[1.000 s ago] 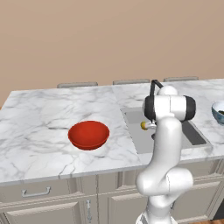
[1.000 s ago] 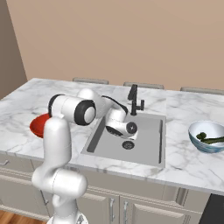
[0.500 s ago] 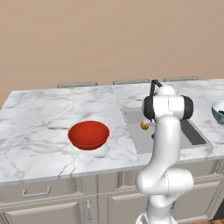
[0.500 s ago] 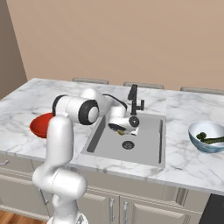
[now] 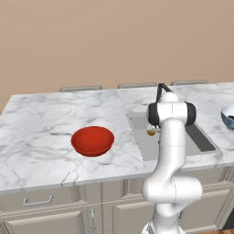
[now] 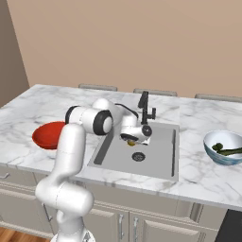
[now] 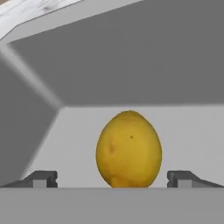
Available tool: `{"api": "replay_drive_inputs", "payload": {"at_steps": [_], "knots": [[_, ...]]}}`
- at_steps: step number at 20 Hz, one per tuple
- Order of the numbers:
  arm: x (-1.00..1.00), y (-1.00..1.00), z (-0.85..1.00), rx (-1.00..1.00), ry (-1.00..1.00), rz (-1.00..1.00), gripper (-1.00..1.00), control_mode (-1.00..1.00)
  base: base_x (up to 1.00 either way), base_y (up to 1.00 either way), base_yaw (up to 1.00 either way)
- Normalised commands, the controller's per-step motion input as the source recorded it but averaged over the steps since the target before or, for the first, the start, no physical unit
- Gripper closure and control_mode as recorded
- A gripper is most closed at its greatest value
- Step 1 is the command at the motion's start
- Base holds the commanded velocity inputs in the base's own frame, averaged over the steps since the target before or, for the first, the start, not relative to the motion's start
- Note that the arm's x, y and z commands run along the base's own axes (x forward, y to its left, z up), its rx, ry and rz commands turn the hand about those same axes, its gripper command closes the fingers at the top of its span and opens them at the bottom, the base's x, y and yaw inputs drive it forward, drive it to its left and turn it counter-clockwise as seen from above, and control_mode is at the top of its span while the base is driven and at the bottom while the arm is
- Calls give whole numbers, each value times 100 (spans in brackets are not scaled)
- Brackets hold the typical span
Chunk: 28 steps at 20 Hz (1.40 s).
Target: Pick the squashs from the cabinet and place them in one bowl. Pick the lemon from the sink and place it in the other bowl.
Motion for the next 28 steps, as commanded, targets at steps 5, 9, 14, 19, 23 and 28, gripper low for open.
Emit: {"api": "replay_drive_inputs", "payload": {"at_steps": [5, 9, 14, 19, 23, 28], "knots": [[28, 0, -31, 0, 0, 4, -100, -100, 0, 0, 0], [26, 0, -15, 0, 0, 3, -100, -100, 0, 0, 0], [34, 0, -26, 0, 0, 3, -100, -100, 0, 0, 0], [30, 0, -35, 0, 0, 4, 100, -100, 0, 0, 0], [6, 0, -28, 4, 0, 4, 100, -100, 0, 0, 0], [-24, 0, -22, 6, 0, 3, 100, -100, 0, 0, 0]]}}
